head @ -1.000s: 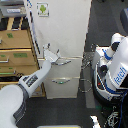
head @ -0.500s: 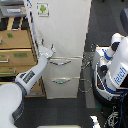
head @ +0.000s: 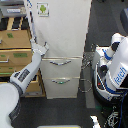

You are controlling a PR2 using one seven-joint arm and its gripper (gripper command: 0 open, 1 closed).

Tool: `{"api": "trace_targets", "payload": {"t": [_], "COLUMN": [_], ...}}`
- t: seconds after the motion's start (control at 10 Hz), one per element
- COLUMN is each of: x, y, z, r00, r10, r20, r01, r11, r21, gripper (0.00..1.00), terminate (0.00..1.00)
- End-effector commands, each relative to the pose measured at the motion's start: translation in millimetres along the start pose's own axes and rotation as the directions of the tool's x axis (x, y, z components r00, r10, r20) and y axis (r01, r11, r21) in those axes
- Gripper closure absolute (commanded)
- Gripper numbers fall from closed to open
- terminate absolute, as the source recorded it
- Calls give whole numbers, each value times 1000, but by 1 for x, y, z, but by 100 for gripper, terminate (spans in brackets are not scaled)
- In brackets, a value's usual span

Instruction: Opening the fridge

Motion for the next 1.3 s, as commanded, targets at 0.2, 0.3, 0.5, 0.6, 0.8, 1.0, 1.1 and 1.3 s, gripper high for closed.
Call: {"api": "trace_targets", "payload": {"t": [0.2,0.3,0.5,0.6,0.8,1.0,1.1,1.3], "x": [20,28,38,37,34,29,26,23], "y": [45,49,52,49,47,42,43,47], "z": [-21,-27,-34,-35,-29,-29,-30,-32], "r00": [999,998,997,998,999,1000,1000,1000], "r10": [50,55,69,55,43,22,18,21], "r20": [-18,-21,-24,-15,11,15,14,13], "r01": [-50,-56,-71,-57,-40,-19,-15,-19], "r11": [999,998,994,991,978,982,983,984], "r21": [2,-26,-77,-121,-206,-188,-183,-177], "gripper": [0,0,0,0,100,100,100,100], "terminate": [0,0,0,0,0,0,0,0]}}
